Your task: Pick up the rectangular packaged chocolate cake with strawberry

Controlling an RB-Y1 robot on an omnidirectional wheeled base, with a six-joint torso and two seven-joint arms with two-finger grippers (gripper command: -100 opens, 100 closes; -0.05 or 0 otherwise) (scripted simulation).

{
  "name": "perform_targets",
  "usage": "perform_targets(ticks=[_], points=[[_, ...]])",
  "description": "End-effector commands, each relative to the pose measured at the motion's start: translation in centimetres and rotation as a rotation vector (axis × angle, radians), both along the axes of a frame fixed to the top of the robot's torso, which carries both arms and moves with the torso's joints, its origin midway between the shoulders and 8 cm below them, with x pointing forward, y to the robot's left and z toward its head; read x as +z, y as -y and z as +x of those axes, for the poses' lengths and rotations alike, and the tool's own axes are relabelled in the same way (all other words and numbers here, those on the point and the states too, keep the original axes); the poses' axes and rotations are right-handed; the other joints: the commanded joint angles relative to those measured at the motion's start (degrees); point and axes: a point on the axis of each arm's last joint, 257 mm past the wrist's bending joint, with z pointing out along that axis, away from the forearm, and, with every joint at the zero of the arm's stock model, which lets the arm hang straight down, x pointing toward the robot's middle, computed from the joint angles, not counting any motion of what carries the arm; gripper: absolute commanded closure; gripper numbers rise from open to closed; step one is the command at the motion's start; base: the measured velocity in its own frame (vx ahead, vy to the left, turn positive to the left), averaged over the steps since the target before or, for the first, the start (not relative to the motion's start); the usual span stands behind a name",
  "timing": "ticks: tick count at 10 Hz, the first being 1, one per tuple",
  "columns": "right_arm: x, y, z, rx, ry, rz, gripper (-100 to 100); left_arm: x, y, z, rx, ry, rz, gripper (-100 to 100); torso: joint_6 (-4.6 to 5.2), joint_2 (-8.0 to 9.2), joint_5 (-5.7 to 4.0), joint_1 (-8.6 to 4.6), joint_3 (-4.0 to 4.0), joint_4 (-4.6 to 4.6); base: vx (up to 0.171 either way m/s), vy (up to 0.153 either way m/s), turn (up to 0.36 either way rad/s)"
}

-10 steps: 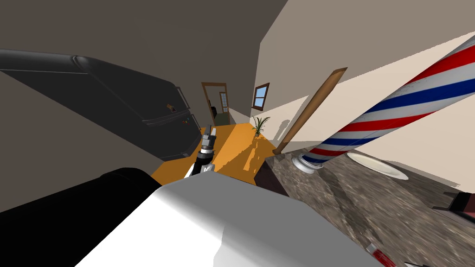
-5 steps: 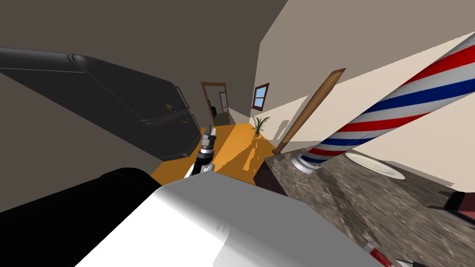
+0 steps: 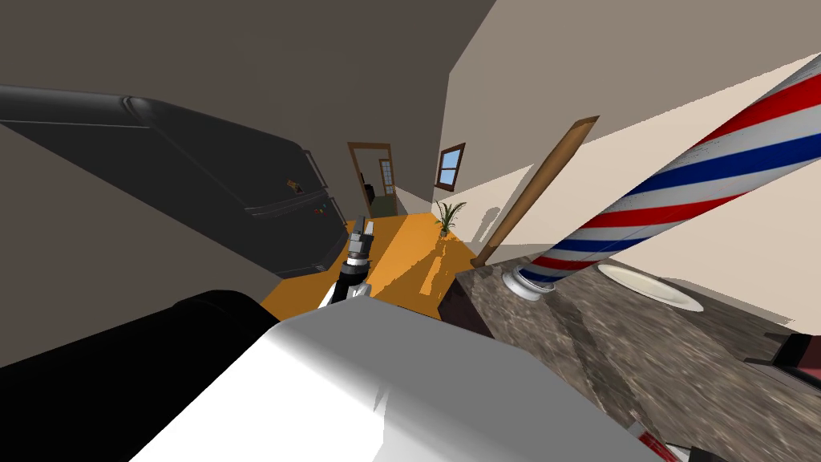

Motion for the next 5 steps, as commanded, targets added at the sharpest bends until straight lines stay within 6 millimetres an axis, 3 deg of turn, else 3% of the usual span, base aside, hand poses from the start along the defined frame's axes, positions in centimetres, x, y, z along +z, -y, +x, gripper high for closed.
perform_targets(ticks=[1, 5], points=[[-0.44, -0.88, -0.25, 0.0, 0.001, -0.002, -100, 0.0, 0.0, 0.0, 0.0, 0.0, 0.0, 0, 0.0, 0.0, 0.0, 0.0, 0.0, 0.0, -0.004, -0.004, 0.013], [-0.62, -1.3, -0.33, -0.001, 0.001, -0.003, -100, 0.0, 0.0, 0.0, 0.0, 0.0, 0.0, 0, 0.0, -0.02, -0.04, 0.04, -0.01, -0.01, -0.002, -0.002, 0.007]])
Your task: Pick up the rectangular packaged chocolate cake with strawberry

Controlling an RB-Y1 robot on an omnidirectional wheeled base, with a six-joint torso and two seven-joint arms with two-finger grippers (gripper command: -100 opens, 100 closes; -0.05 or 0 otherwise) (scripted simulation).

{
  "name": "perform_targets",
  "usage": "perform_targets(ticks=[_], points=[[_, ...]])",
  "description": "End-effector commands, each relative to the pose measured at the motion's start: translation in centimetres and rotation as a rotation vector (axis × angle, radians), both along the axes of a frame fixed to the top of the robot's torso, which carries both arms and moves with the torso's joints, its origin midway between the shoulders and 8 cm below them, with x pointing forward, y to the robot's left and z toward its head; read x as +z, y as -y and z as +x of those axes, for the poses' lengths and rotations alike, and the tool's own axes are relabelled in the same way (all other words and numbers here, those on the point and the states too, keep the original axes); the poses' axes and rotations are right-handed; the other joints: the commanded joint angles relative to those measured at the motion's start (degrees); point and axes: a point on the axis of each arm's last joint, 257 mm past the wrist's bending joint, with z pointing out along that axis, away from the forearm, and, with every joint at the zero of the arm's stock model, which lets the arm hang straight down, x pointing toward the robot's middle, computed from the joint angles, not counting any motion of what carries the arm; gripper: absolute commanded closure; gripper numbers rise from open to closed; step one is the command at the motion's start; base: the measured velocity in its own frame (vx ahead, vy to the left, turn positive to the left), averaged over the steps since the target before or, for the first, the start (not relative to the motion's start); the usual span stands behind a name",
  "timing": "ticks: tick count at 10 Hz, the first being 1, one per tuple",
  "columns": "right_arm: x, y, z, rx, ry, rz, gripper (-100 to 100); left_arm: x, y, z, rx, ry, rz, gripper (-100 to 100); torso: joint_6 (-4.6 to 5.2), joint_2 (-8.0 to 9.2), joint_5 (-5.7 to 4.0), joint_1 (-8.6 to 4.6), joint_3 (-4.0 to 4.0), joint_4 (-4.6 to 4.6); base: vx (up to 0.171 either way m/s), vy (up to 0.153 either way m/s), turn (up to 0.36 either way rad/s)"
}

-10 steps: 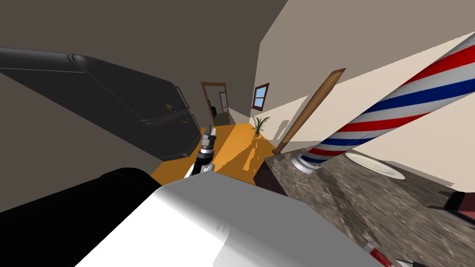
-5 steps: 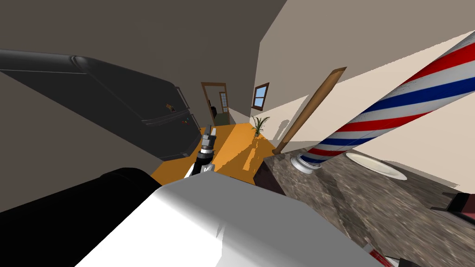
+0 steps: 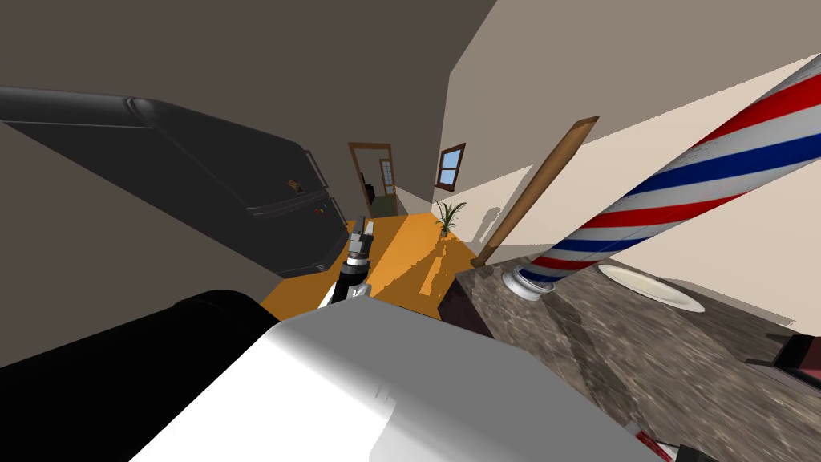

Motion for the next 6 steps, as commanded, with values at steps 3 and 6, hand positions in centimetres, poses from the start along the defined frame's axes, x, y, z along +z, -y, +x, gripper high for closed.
perform_targets(ticks=[3, 6], points=[[0.01, 0.05, 0.04, -0.002, 0.001, -0.001, 100, 0.0, 0.0, 0.0, 0.0, 0.0, 0.0, 0, -0.01, 0.03, -0.02, 0.01, 0.01, -0.01, 0.0, 0.0, 0.0], [0.01, 0.04, 0.02, -0.001, 0.001, -0.001, 0, 0.0, 0.0, 0.0, 0.0, 0.0, 0.0, 0, 0.0, 0.01, -0.02, -0.01, 0.0, 0.0, 0.0, 0.0, 0.0]])
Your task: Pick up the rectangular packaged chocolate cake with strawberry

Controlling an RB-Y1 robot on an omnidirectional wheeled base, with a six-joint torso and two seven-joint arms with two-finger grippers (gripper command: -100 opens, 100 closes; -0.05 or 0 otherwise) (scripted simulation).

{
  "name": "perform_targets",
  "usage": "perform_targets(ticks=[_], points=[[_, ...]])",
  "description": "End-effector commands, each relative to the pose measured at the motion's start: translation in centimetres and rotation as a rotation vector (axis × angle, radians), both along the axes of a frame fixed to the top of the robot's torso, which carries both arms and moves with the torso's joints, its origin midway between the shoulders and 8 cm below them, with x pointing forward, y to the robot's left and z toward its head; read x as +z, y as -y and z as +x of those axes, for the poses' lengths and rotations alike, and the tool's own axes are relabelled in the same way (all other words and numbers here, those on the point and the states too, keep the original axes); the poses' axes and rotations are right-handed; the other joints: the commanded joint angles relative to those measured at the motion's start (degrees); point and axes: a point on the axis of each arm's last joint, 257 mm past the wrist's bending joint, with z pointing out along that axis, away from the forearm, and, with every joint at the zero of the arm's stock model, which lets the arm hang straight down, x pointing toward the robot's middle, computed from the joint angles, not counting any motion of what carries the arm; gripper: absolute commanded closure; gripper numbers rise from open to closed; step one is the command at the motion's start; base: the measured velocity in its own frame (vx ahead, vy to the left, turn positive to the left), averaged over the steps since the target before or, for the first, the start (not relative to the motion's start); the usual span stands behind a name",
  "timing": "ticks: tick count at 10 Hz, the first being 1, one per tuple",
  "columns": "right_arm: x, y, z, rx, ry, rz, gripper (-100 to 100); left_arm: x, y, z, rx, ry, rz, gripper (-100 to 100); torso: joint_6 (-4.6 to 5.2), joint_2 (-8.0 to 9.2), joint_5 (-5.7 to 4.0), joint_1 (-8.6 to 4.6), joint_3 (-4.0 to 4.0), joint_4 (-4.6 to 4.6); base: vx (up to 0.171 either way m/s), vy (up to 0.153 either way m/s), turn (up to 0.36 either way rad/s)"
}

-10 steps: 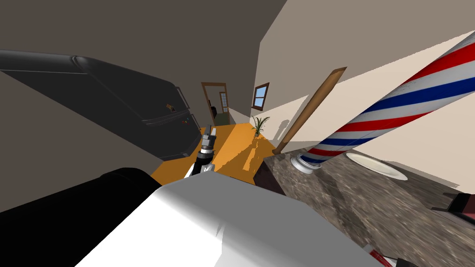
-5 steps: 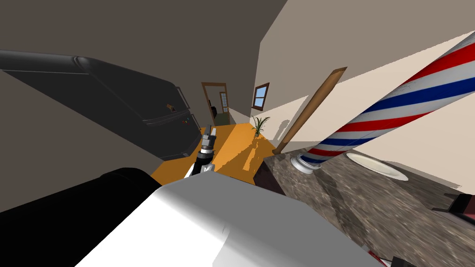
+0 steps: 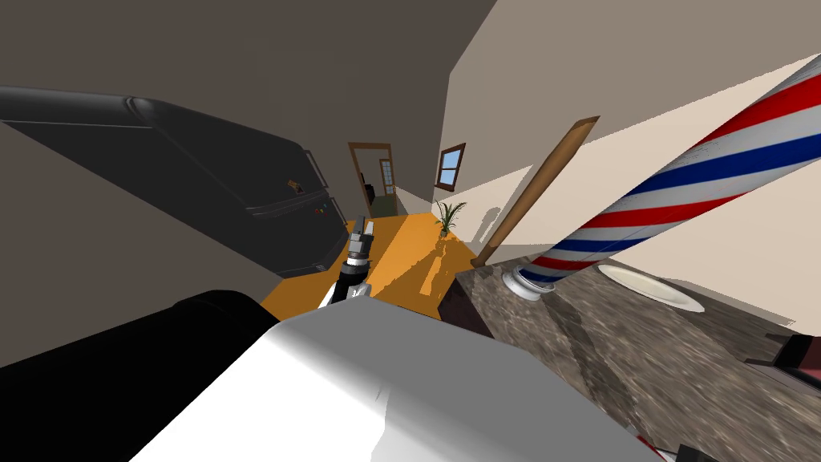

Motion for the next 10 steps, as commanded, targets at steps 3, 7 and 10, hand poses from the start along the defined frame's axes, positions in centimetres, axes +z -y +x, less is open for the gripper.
perform_targets(ticks=[3, 7, 10], points=[[-0.1, -0.1, -0.1, 0.002, -0.001, 0.002, 100, 0.0, 0.0, 0.0, 0.0, 0.0, 0.0, 0, 0.01, 0.02, -0.04, -0.01, 0.0, -0.01, -0.001, -0.004, 0.002], [1.1, 2.2, 0.4, -0.002, 0.0, 0.001, 100, 0.0, 0.0, 0.0, 0.0, 0.0, 0.0, 0, 0.01, -0.01, -0.01, 0.01, -0.01, -0.01, 0.004, 0.005, -0.015], [1.9, 3.5, 0.6, -0.005, 0.001, 0.001, 100, 0.0, 0.0, 0.0, 0.0, 0.0, 0.0, 0, 0.03, 0.01, -0.01, 0.05, 0.0, -0.01, 0.0, 0.019, 0.0]])
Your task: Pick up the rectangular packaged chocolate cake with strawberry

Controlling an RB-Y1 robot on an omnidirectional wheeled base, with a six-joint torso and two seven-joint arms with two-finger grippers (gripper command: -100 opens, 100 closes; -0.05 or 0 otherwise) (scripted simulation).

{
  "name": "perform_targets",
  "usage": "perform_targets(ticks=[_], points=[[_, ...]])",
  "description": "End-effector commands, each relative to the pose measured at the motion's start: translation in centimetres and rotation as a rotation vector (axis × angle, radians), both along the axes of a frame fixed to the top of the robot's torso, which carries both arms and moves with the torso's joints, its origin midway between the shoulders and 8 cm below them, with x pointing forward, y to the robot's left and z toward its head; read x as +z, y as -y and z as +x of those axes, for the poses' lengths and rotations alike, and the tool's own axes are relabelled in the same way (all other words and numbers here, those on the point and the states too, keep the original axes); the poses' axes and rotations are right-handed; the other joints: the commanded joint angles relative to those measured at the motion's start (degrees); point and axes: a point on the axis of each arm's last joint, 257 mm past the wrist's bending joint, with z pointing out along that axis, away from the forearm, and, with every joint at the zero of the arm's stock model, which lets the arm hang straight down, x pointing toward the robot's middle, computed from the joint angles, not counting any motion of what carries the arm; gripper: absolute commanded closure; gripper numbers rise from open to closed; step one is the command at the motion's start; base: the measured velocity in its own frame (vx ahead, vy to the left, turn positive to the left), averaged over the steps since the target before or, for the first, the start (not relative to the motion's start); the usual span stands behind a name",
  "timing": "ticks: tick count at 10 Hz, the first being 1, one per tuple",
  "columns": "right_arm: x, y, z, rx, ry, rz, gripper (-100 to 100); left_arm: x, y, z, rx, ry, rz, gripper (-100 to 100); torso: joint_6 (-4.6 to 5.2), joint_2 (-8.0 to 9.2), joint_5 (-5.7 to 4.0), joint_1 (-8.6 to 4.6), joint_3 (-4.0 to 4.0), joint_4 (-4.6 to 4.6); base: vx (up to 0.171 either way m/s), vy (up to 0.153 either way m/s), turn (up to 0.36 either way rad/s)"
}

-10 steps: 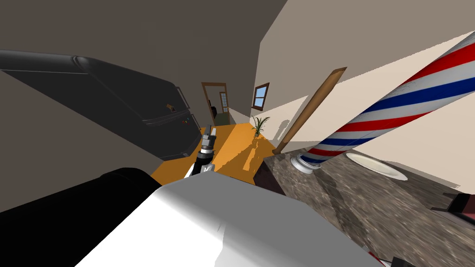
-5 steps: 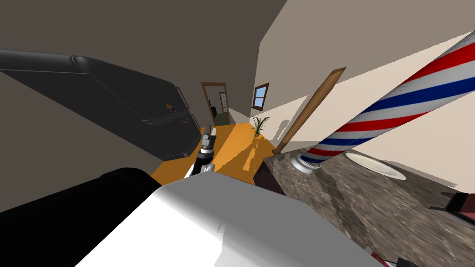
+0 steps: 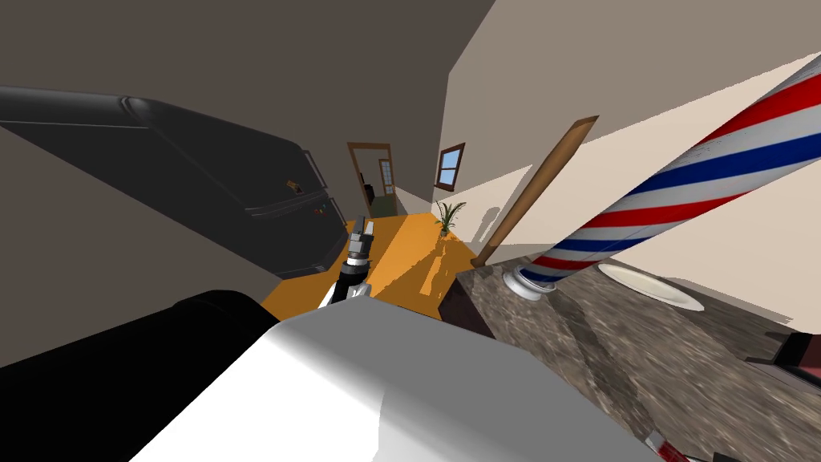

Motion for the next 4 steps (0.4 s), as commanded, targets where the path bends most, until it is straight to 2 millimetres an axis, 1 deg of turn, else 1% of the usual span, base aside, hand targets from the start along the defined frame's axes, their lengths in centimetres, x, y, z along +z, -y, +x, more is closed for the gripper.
perform_targets(ticks=[1, 2, 3, 4], points=[[0.48, 0.63, 0.04, -0.001, -0.001, 0.003, 100, 0.0, 0.0, 0.0, 0.0, 0.0, 0.0, 0, 0.0, 0.0, 0.0, 0.0, 0.0, 0.0, -0.012, 0.046, 0.004], [0.76, 1.04, 0.08, -0.002, -0.001, 0.003, 100, 0.0, 0.0, 0.0, 0.0, 0.0, 0.0, 0, -0.01, 0.03, 0.01, 0.06, 0.02, 0.0, -0.018, 0.048, 0.008], [0.51, 0.81, -0.05, -0.005, -0.001, 0.001, 100, 0.0, 0.0, 0.0, 0.0, 0.0, 0.0, 0, -0.01, 0.05, 0.02, 0.08, 0.02, 0.0, -0.009, 0.021, -0.003], [0.54, 0.82, -0.05, -0.003, -0.002, 0.003, 0, 0.0, 0.0, 0.0, 0.0, 0.0, 0.0, 0, -0.01, 0.03, 0.0, 0.01, 0.02, 0.01, 0.0, 0.0, 0.0]])
